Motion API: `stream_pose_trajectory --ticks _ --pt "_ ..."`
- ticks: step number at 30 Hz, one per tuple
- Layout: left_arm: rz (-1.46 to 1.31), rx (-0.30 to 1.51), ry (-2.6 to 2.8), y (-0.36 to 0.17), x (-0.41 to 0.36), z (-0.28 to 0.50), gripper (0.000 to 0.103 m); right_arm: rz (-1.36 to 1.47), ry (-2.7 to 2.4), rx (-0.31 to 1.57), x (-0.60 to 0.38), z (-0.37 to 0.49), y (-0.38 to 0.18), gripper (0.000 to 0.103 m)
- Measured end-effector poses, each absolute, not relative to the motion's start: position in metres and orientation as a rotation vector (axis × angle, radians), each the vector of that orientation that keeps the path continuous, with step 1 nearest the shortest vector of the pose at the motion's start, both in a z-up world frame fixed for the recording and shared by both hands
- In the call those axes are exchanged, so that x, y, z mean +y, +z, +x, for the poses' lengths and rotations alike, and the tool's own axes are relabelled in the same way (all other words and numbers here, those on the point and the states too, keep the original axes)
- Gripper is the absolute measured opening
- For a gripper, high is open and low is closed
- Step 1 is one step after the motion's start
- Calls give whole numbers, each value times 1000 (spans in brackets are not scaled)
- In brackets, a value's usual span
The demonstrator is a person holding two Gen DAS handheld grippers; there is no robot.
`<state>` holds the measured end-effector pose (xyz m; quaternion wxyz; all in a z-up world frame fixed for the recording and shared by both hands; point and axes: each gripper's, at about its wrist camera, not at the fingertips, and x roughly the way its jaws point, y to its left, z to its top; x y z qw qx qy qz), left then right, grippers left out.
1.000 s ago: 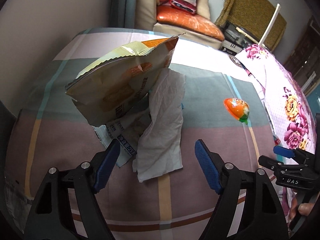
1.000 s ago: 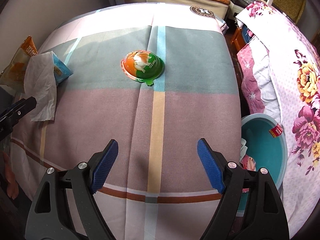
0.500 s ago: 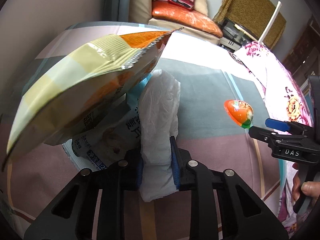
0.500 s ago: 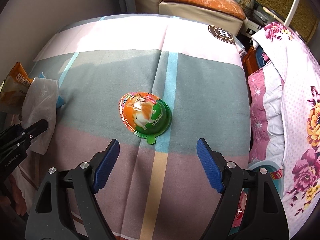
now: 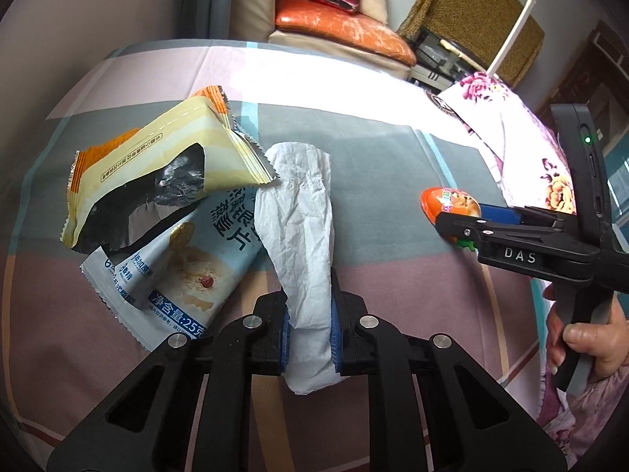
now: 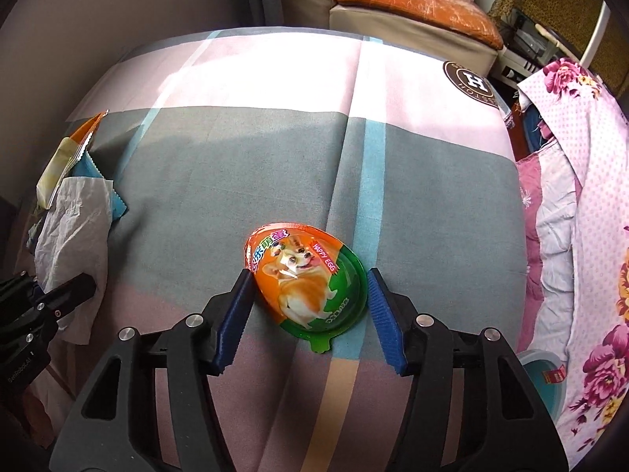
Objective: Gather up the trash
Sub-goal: 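Grasp white tissue with left gripper while right gripper grasps orange-green candy cup, then carry tissue and candy cup over teal bin with both grippers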
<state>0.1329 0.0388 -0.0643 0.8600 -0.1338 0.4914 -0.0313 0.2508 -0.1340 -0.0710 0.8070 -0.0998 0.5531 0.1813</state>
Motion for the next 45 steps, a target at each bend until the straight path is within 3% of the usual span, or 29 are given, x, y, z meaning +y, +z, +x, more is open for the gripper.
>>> stream_pose_trajectory --ticks 27,45 --pt "-138 1075 -338 -37 -76 96 14 21 168 1139 -274 117 -36 55" --pt "19 1096 -482 -29 -182 91 14 169 59 1063 -365 72 -26 55"
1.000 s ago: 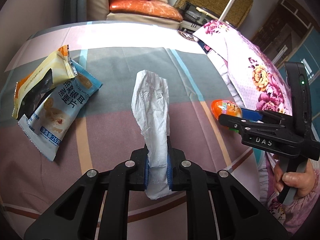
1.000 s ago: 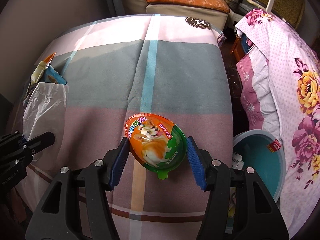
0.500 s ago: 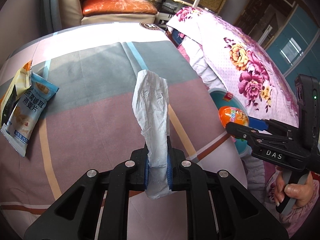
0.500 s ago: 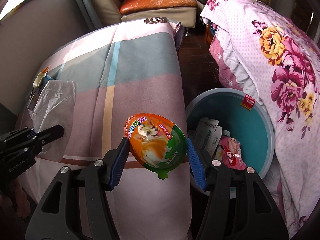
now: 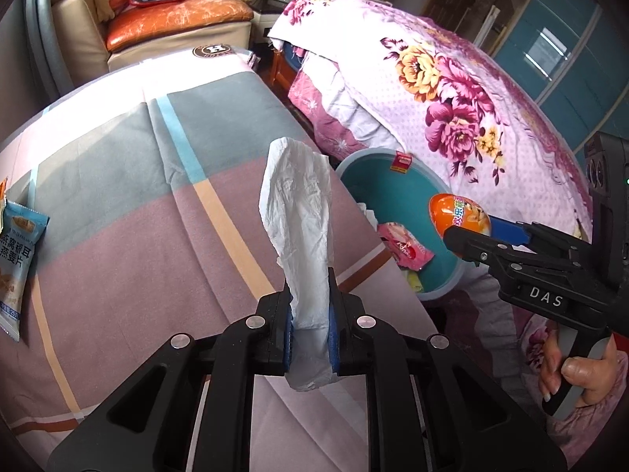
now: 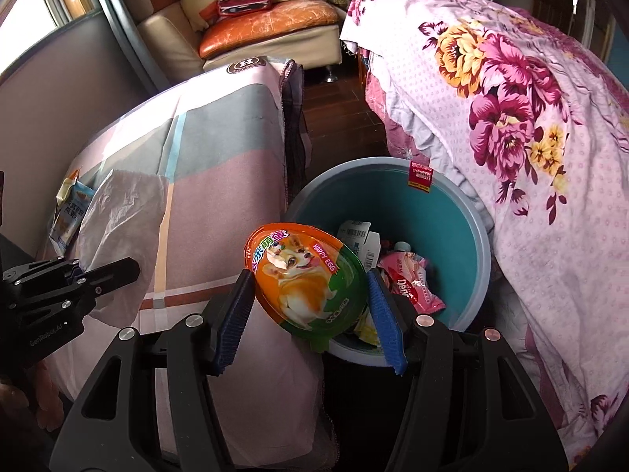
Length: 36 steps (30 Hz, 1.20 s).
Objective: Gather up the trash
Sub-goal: 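Carry tissue and candy cup over teal bin with both grippers, then open both grippers to drop tissue and candy cup into bin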
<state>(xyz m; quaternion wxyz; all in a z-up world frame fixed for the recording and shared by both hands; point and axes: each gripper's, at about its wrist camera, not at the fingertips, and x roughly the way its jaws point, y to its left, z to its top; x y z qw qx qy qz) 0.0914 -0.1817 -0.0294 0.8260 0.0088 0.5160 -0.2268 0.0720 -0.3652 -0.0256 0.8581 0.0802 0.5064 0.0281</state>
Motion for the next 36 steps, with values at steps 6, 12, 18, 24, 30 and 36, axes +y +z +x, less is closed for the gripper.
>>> stream_pose_trajectory --ticks 6,12,18,24,30,36 --pt "62 1102 -543 -28 -226 98 14 213 -3 1041 -405 65 -23 55" --pt "97 1113 -586 -32 -261 104 14 240 -51 1047 -433 61 -29 56" --pt "120 1132 -616 -40 -286 108 14 251 -84 1067 -451 62 -39 56" --pt "146 1150 -627 -48 -302 115 14 264 -108 1084 -463 64 -48 56" --pt "159 1151 -627 -52 -310 122 15 272 -119 1100 -469 68 -54 56" --pt "167 1134 -610 -52 -312 125 56 272 -132 1115 -474 72 -58 56"
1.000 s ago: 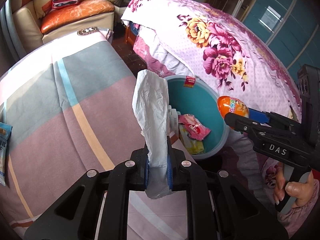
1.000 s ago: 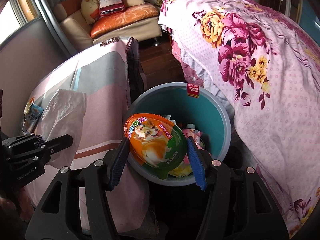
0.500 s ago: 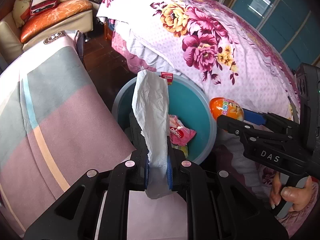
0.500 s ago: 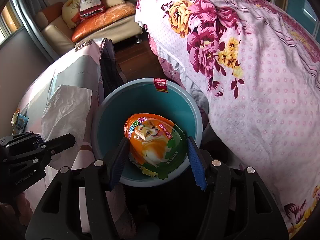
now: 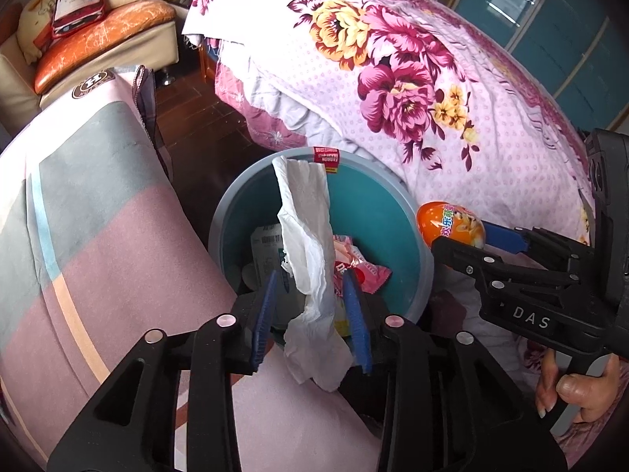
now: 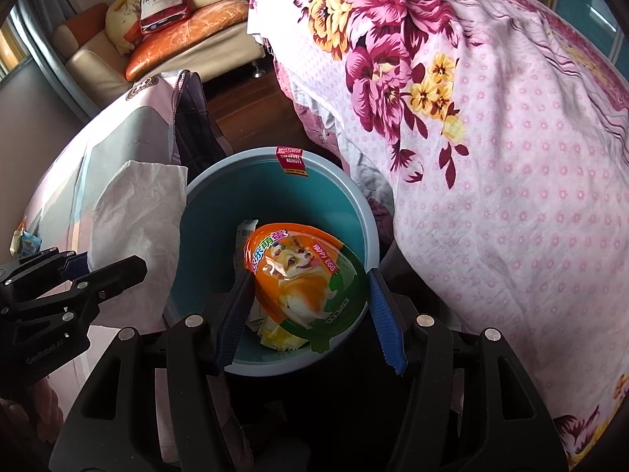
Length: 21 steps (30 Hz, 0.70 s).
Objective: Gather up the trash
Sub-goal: 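Open both grippers to drop tissue and candy cup into bin, then move both grippers back toward the orange and blue snack wrappers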
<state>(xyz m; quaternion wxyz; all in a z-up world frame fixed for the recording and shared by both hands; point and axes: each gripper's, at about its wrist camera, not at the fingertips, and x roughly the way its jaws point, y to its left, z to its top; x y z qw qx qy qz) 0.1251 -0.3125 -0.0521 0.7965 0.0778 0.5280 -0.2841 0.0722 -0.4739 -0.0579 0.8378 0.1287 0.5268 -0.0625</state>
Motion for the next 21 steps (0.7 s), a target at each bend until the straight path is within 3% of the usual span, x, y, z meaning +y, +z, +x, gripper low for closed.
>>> stream_pose_trajectory --ticks 1,6,14,16,21 --pt "166 1120 -599 -51 -311 125 69 272 -134 1119 -474 73 -59 56" --pt "157 1100 -573 -49 -303 128 79 268 -139 1136 -473 78 -63 56" --pt "112 1106 -535 -47 -272 137 85 250 -133 1165 -462 88 -66 57" --pt "99 1105 -523 -46 -263 138 85 256 -127 1182 -458 91 -68 70" --pt "65 1104 -495 -43 -237 139 88 246 -123 1200 -445 94 -67 74"
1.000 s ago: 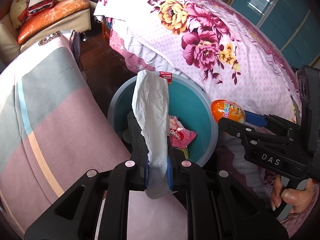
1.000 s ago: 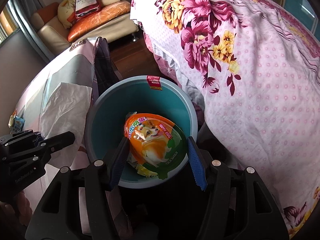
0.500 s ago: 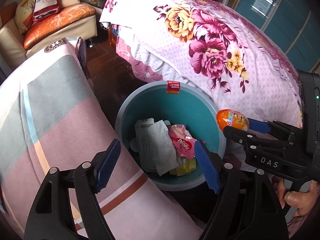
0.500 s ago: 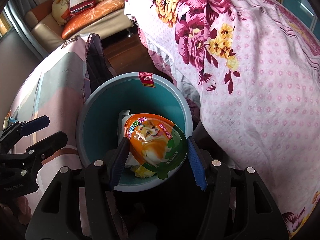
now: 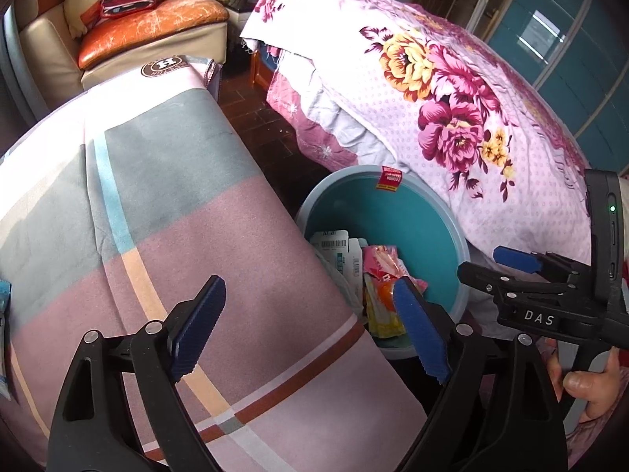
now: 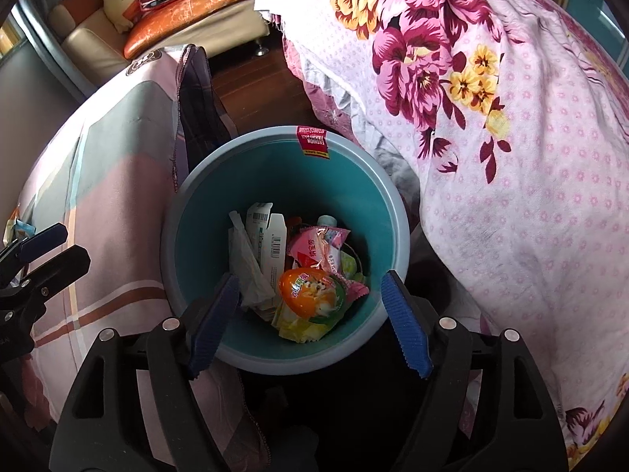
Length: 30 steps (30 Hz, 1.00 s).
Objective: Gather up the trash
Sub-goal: 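Move both grippers back toward the orange and blue snack wrappers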
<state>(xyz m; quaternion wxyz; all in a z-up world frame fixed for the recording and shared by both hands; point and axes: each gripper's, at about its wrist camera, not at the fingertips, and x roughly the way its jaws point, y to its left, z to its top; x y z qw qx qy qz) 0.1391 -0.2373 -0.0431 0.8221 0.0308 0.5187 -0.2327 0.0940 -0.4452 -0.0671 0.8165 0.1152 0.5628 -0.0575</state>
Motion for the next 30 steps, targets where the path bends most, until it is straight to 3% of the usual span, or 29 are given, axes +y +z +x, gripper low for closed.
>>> stream_pose_trajectory --ticks 15,30 --pt "4 1064 -402 -27 -138 129 89 155 -46 1237 -364 109 -55 75" --pt "-96 993 -133 -2 66 112 89 8 195 1264 -187 142 -38 76"
